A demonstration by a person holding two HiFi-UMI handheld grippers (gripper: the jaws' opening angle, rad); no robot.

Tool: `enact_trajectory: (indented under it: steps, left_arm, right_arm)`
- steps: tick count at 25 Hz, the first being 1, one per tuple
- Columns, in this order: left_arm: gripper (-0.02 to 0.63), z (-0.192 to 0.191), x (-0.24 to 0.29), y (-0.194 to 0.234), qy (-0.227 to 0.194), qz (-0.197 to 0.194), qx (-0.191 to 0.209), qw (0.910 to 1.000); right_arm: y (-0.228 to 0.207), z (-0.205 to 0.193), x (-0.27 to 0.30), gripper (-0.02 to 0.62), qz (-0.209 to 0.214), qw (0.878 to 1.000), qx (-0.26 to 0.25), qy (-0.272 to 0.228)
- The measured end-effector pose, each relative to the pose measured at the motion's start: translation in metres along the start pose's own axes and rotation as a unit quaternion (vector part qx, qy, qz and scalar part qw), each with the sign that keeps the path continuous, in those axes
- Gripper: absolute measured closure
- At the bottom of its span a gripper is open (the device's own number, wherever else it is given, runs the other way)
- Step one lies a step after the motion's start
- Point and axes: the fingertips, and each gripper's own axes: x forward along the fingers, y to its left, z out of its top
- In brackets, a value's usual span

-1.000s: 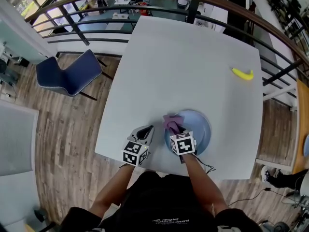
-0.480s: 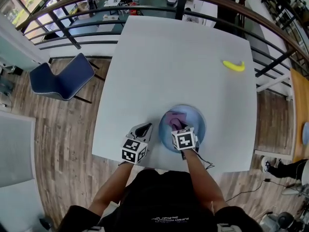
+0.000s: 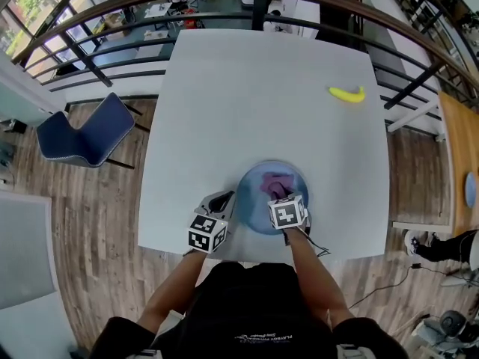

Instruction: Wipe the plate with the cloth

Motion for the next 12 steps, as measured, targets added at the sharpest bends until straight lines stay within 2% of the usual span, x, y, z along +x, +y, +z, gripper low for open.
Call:
enact_trajectory:
  steps: [12]
  left_arm:
    - [0.600,0.002,0.014,-0.007,0.006,-0.014,0.009,0.9998]
  right_arm:
    - [-0.027,-0.012,-0.006,0.471,-0.024,0.999,0.020,0.017]
